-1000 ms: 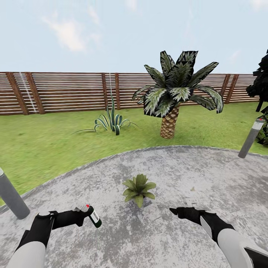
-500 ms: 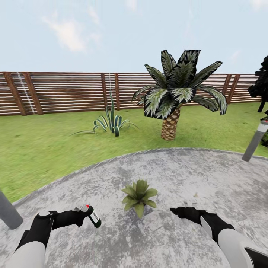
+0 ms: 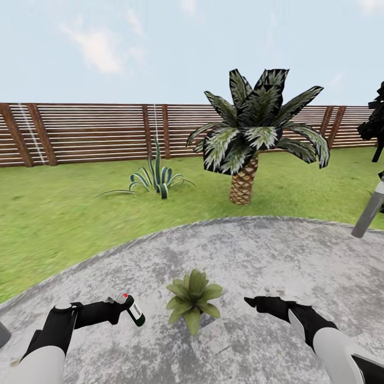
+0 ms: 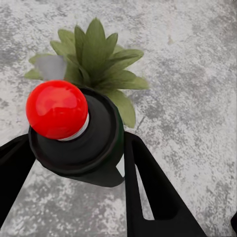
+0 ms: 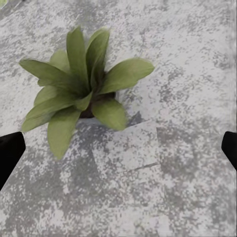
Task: Pick up the pesticide atomizer in the garden and spray insectifuge to fully cover both potted plants in the garden.
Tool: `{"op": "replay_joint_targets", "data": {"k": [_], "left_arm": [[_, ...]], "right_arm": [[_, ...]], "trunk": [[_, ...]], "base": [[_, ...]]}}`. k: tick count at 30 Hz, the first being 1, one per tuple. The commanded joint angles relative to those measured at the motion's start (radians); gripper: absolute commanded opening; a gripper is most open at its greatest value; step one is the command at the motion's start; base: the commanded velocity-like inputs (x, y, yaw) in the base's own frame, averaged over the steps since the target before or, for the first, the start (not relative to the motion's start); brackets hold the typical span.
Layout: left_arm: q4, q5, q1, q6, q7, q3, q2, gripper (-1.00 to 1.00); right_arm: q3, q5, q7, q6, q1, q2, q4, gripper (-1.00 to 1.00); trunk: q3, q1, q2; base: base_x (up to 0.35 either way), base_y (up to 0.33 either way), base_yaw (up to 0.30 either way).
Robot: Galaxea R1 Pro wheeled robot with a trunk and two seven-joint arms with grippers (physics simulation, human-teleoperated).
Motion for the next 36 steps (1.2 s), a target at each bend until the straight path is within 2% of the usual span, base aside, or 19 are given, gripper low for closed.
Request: {"op": "replay_joint_targets", "data": {"k": [1,4,6,10,12,13,15,17,19,21,22,24,26,27,28,29,31,32,36], "left_arm": [[-0.002,-0.005,-0.001,0.009,-0.006,0.005,-0.001,-1.00],[-0.003,-0.005,-0.002,0.009,-0.007,0.005,0.006,-1.00],[-0.004,-0.006,-0.002,0.008,-0.008,0.005,0.030,-1.00],[-0.006,-0.008,-0.002,0.008,-0.053,0.001,0.129,-1.00],[-0.026,-0.010,-0.002,0.007,-0.124,-0.001,0.176,-1.00],[-0.069,-0.010,-0.003,0.006,-0.196,-0.002,0.206,-1.00],[-0.172,-0.013,-0.003,0.003,-0.322,-0.008,0.234,-1.00],[-0.259,-0.025,-0.002,-0.004,-0.369,-0.037,0.242,-1.00],[-0.317,-0.088,-0.003,-0.008,-0.383,-0.111,0.247,-1.00],[-0.333,-0.166,-0.002,-0.009,-0.383,-0.179,0.247,-1.00],[-0.338,-0.202,-0.003,-0.010,-0.383,-0.215,0.246,-1.00],[-0.344,-0.257,-0.003,-0.010,-0.383,-0.339,0.242,-1.00],[-0.344,-0.263,-0.002,-0.010,-0.383,-0.410,0.236,-1.00],[-0.344,-0.264,-0.002,-0.010,-0.383,-0.434,0.225,-1.00],[-0.344,-0.263,-0.002,-0.011,-0.383,-0.456,0.194,-1.00],[-0.344,-0.263,-0.002,-0.011,-0.383,-0.458,0.185,-1.00],[-0.342,-0.262,-0.001,-0.012,-0.383,-0.463,0.162,-1.00],[-0.342,-0.262,-0.001,-0.012,-0.383,-0.463,0.160,-1.00],[-0.341,-0.262,-0.001,-0.021,-0.383,-0.468,0.139,-1.00]], "right_arm": [[-0.009,0.007,0.006,0.007,0.000,0.000,-0.002,1.00],[-0.010,0.006,0.006,0.007,0.000,-0.001,-0.006,1.00],[-0.010,0.006,0.008,0.007,0.000,-0.002,-0.030,1.00],[-0.005,0.010,0.012,0.016,-0.001,-0.007,-0.235,1.00],[-0.003,0.012,0.014,0.030,-0.002,-0.007,-0.378,1.00],[-0.001,0.013,0.021,0.058,-0.003,-0.008,-0.474,1.00],[0.001,0.014,0.097,0.163,-0.004,-0.007,-0.601,1.00],[0.002,0.014,0.222,0.263,-0.004,-0.006,-0.653,1.00],[0.023,0.015,0.372,0.335,-0.004,-0.005,-0.677,1.00],[0.098,0.014,0.432,0.357,-0.003,-0.003,-0.684,1.00],[0.162,0.013,0.447,0.364,-0.003,-0.001,-0.683,1.00],[0.351,0.007,0.469,0.393,-0.014,0.018,-0.681,1.00],[0.392,0.010,0.471,0.413,-0.016,0.138,-0.676,1.00],[0.400,0.012,0.470,0.417,-0.017,0.183,-0.653,1.00],[0.412,0.013,0.473,0.419,-0.017,0.220,-0.594,1.00],[0.428,0.014,0.474,0.419,-0.017,0.224,-0.587,1.00],[0.619,0.009,0.554,0.419,-0.017,0.230,-0.578,1.00],[0.653,0.008,0.571,0.419,-0.017,0.231,-0.578,1.00],[0.686,0.006,0.585,0.419,-0.017,0.234,-0.580,1.00]], "trunk": [[-0.001,0.000,0.000],[-0.001,0.000,0.000],[-0.001,0.000,0.000],[-0.001,0.000,0.000],[-0.001,0.000,0.000],[-0.001,0.000,0.000],[-0.001,0.000,0.000],[-0.001,0.000,0.000],[-0.001,0.000,0.000],[-0.001,0.000,0.000],[-0.001,0.000,0.000],[-0.001,0.000,0.000],[-0.001,0.000,0.000],[-0.001,0.000,0.000],[-0.001,0.000,0.000],[-0.001,0.000,0.000],[-0.001,0.000,0.000],[-0.001,0.000,0.000],[-0.001,0.000,0.000]], "base": [[0.256,-0.217,0.000],[0.155,-0.134,0.000],[0.042,-0.036,0.000],[0.010,-0.008,0.000],[0.002,-0.002,0.000],[0.000,0.000,0.000],[0.000,0.000,0.000],[0.000,0.000,0.000],[0.000,0.000,0.000],[0.000,0.000,0.000],[0.000,0.000,0.000],[0.000,0.000,0.000],[0.000,0.000,0.000],[0.000,0.000,0.000],[0.000,0.000,0.000],[0.000,0.000,0.000],[0.000,0.000,0.000],[0.000,0.000,0.000],[0.000,0.000,0.000]]}}
